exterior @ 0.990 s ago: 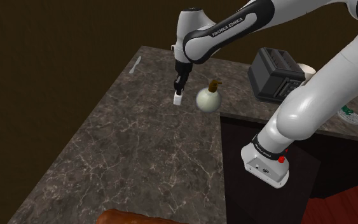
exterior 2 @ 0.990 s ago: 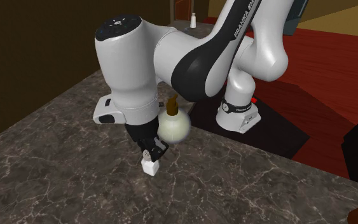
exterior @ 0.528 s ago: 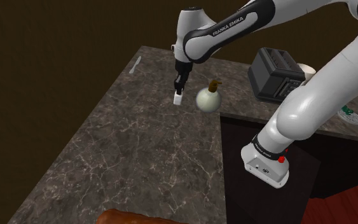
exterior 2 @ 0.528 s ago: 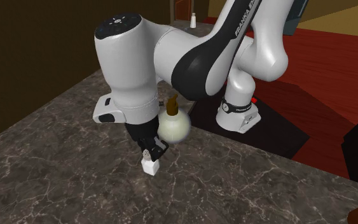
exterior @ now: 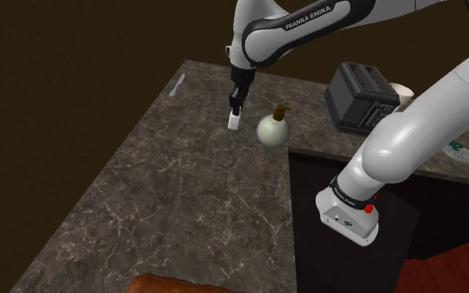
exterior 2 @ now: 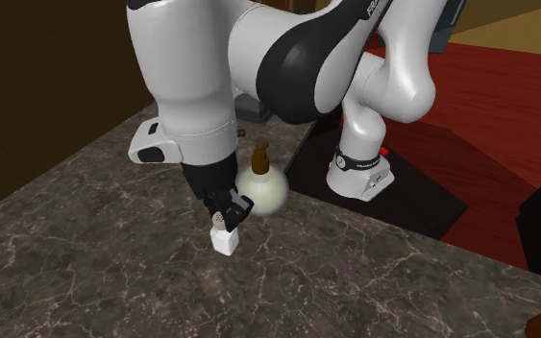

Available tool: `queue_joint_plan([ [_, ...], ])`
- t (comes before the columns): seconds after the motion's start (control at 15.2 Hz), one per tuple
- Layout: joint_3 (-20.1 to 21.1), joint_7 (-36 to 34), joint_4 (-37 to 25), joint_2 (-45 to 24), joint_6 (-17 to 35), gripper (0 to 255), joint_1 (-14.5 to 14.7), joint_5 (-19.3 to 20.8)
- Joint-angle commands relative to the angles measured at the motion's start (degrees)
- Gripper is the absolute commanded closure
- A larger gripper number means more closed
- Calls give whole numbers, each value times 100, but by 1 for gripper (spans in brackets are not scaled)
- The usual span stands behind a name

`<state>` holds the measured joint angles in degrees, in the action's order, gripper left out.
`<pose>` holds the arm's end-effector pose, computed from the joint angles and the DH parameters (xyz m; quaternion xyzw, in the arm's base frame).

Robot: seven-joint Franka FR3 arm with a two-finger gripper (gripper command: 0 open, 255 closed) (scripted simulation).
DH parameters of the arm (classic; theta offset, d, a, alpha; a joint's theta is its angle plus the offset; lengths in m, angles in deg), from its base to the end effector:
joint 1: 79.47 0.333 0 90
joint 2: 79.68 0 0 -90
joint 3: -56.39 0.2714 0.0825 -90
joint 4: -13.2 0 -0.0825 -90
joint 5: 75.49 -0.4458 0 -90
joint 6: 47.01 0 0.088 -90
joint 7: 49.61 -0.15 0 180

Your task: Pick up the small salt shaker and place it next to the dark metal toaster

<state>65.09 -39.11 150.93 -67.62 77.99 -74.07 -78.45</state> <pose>0.5047 0.1268 0.2705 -0.9804 -0.1967 0.0069 0.0050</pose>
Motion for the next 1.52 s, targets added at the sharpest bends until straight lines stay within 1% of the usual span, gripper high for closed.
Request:
queue_joint_plan([
  [0.0,0,-6,-98,75,-175,255,5,-7],
  [0.73,-37,9,-664,400,-1065,255,3,-23],
  [1.45,-69,9,-1369,559,-1928,255,-6,-18],
])
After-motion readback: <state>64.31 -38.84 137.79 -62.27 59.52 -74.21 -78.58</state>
